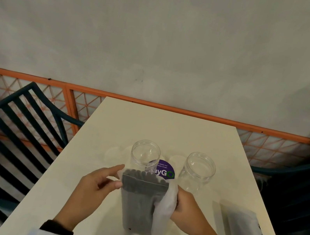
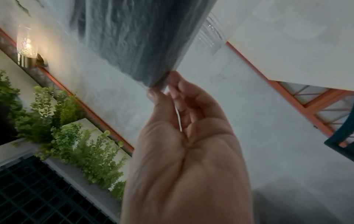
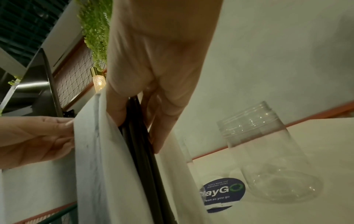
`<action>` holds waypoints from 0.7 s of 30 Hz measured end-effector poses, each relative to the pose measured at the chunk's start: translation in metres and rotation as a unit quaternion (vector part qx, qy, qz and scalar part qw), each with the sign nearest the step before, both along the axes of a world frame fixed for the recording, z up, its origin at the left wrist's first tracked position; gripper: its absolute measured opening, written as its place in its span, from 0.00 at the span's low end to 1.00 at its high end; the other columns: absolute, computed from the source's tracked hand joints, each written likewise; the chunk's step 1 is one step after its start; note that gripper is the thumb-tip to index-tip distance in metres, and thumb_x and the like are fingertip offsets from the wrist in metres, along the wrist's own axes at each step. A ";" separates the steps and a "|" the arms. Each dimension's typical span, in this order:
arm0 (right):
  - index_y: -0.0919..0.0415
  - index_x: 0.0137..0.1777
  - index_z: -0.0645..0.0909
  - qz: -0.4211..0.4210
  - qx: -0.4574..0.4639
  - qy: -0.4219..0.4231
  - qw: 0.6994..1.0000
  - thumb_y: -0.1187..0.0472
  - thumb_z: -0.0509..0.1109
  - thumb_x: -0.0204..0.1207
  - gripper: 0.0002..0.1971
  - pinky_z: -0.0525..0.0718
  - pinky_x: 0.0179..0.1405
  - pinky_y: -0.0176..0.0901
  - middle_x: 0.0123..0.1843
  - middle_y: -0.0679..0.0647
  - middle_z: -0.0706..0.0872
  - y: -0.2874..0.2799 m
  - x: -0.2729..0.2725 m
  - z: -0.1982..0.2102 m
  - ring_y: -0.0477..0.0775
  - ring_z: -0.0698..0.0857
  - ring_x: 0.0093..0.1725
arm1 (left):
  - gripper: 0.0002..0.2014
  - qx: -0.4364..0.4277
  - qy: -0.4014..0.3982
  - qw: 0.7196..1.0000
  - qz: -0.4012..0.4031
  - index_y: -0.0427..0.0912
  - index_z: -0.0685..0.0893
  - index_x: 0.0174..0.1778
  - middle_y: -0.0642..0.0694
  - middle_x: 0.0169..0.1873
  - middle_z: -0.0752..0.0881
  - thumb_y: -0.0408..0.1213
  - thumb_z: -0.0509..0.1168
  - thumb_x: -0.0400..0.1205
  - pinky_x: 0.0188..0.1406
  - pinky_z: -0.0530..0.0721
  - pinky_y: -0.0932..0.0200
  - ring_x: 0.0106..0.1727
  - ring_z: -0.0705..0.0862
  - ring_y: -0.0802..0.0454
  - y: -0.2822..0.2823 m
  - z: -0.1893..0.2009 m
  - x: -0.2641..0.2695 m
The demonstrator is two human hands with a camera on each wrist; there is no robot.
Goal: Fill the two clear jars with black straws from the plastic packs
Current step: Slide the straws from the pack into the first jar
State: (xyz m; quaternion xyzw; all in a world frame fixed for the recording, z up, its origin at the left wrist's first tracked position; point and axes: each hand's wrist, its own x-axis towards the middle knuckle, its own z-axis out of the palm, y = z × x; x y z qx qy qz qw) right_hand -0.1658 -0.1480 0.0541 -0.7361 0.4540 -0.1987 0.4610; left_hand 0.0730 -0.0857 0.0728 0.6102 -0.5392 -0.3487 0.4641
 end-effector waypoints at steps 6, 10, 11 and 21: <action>0.63 0.60 0.80 0.007 -0.012 -0.006 1.000 0.62 0.71 0.74 0.15 0.83 0.53 0.39 0.53 0.60 0.89 -0.001 -0.003 -0.010 0.50 0.87 0.52 | 0.01 -0.044 0.072 0.996 0.029 0.44 0.91 0.35 0.45 0.40 0.89 0.34 0.74 0.69 0.40 0.85 0.66 0.40 0.86 0.53 -0.002 -0.007 -0.003; 0.51 0.55 0.80 -0.006 -0.002 -0.038 0.999 0.58 0.72 0.73 0.12 0.83 0.45 0.31 0.50 0.49 0.89 0.001 -0.004 -0.012 0.41 0.87 0.50 | 0.08 -0.045 0.090 0.993 0.060 0.39 0.85 0.33 0.43 0.36 0.89 0.26 0.68 0.76 0.41 0.87 0.67 0.37 0.89 0.53 -0.002 -0.018 -0.011; 0.48 0.58 0.78 -0.013 0.004 -0.052 0.999 0.62 0.71 0.75 0.14 0.82 0.47 0.28 0.51 0.45 0.88 0.001 -0.004 -0.014 0.37 0.85 0.52 | 0.08 -0.036 0.098 0.992 0.069 0.38 0.83 0.33 0.43 0.35 0.90 0.26 0.65 0.78 0.40 0.85 0.70 0.37 0.89 0.53 -0.002 -0.020 -0.013; 0.46 0.60 0.79 -0.041 0.017 -0.116 0.992 0.51 0.77 0.60 0.26 0.83 0.56 0.34 0.57 0.48 0.88 -0.002 -0.010 -0.025 0.45 0.86 0.56 | 0.18 0.014 0.173 0.984 -0.033 0.45 0.86 0.53 0.45 0.50 0.90 0.20 0.67 0.73 0.51 0.85 0.65 0.49 0.88 0.50 0.004 -0.026 -0.015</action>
